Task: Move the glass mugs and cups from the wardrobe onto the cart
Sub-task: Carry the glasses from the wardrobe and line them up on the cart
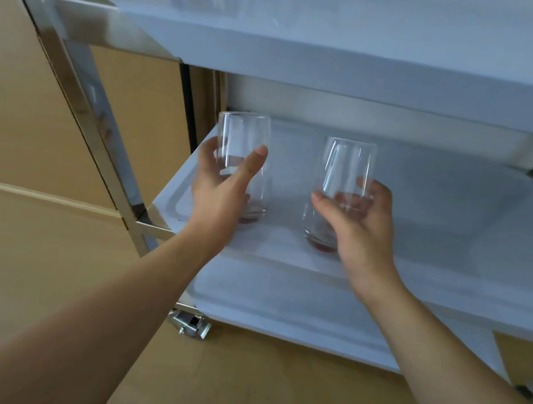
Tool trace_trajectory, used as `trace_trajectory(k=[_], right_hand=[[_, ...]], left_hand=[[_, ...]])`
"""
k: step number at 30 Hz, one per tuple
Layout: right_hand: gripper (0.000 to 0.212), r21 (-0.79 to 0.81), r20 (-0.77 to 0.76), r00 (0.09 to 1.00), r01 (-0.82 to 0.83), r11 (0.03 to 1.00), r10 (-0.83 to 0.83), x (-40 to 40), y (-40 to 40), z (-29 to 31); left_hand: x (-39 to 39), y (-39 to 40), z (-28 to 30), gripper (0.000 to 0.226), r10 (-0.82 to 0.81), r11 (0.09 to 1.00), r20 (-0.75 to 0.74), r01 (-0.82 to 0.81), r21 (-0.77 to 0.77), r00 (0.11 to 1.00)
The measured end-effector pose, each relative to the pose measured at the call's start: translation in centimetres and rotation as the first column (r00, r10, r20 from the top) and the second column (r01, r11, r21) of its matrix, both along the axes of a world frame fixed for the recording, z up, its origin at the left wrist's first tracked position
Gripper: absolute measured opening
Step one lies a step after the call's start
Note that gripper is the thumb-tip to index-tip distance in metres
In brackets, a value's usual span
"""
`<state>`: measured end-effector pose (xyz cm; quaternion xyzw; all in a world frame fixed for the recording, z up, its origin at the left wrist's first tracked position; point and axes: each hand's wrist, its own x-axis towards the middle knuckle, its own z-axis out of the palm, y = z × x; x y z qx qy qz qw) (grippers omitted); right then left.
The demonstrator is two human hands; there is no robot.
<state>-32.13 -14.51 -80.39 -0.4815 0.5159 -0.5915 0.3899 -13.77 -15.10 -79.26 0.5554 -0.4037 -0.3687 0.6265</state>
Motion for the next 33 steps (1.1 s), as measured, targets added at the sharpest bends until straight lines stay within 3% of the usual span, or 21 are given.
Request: trace_trajectory(k=[9, 17, 21, 27, 33], right_hand=[[0.073, -0.104, -0.029, 0.995, -0.099, 0.990, 0.097, 3.1, -2.1, -0.5], [0.087, -0.081, -0.239, 0.958, -0.180, 0.980, 0.156, 2.6, -6.1, -0.8], [0.085, -0.067, -0.276, 0.946, -0.196, 0.978, 0.170, 3.1, -9.3, -0.6], [0.093, -0.047, -0.266, 0.938, -0.244, 0.969, 0.224, 5.6, -14.1, -0.3], [0.081, -0.056, -0.233, 0.955, -0.202, 0.978, 0.184, 9.3, -18.8, -1.1]], left_hand=[[3.5, -1.5, -0.9, 0.079, -0.004, 0.991, 0.109, 0.019, -0.130, 0.994], [4.9, -2.6, -1.7, 0.091, -0.078, 0.993, -0.002, 0.078, -0.084, 0.997], [4.9, -2.6, -1.8, 0.080, -0.054, 0.995, -0.028, 0.052, -0.083, 0.998], [4.8, -2.2, -1.5, 0.077, -0.010, 0.997, -0.046, 0.007, -0.073, 0.999], [4.9, -2.1, -1.6, 0.072, -0.014, 0.999, -0.069, 0.011, -0.052, 0.998]])
